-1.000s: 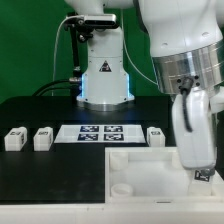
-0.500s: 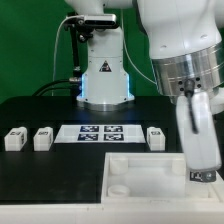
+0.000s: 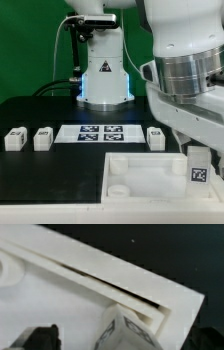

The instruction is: Assemble one leg

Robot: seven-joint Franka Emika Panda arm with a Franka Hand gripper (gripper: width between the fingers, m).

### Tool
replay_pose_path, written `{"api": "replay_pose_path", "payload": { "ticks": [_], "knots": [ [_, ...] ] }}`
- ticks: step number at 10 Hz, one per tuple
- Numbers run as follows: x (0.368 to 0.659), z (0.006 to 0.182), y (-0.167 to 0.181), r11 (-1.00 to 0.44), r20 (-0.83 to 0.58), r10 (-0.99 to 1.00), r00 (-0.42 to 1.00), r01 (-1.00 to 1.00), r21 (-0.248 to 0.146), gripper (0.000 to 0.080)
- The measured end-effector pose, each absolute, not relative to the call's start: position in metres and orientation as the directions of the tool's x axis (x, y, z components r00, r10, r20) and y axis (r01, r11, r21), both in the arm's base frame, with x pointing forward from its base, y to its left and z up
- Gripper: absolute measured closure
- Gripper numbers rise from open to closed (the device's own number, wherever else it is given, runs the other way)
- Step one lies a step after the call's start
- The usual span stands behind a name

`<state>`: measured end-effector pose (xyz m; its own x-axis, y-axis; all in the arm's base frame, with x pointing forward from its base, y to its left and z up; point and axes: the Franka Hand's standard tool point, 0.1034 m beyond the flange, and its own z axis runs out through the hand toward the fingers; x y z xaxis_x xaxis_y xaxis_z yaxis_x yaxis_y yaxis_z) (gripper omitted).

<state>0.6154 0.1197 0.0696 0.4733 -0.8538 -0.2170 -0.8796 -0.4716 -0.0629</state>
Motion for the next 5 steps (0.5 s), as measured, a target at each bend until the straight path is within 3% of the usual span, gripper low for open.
{"api": "replay_pose_path", "payload": {
  "ticks": [3,5],
  "knots": [
    [0.6121,0.0676,0.1127,-0.847,-0.130,-0.516,0.847,-0.526,-0.068,0.0150],
    [0.6170,0.0675,0.1094,-0.952,-0.079,-0.280,0.957,-0.288,-0.103,0.0150]
  ]
}}
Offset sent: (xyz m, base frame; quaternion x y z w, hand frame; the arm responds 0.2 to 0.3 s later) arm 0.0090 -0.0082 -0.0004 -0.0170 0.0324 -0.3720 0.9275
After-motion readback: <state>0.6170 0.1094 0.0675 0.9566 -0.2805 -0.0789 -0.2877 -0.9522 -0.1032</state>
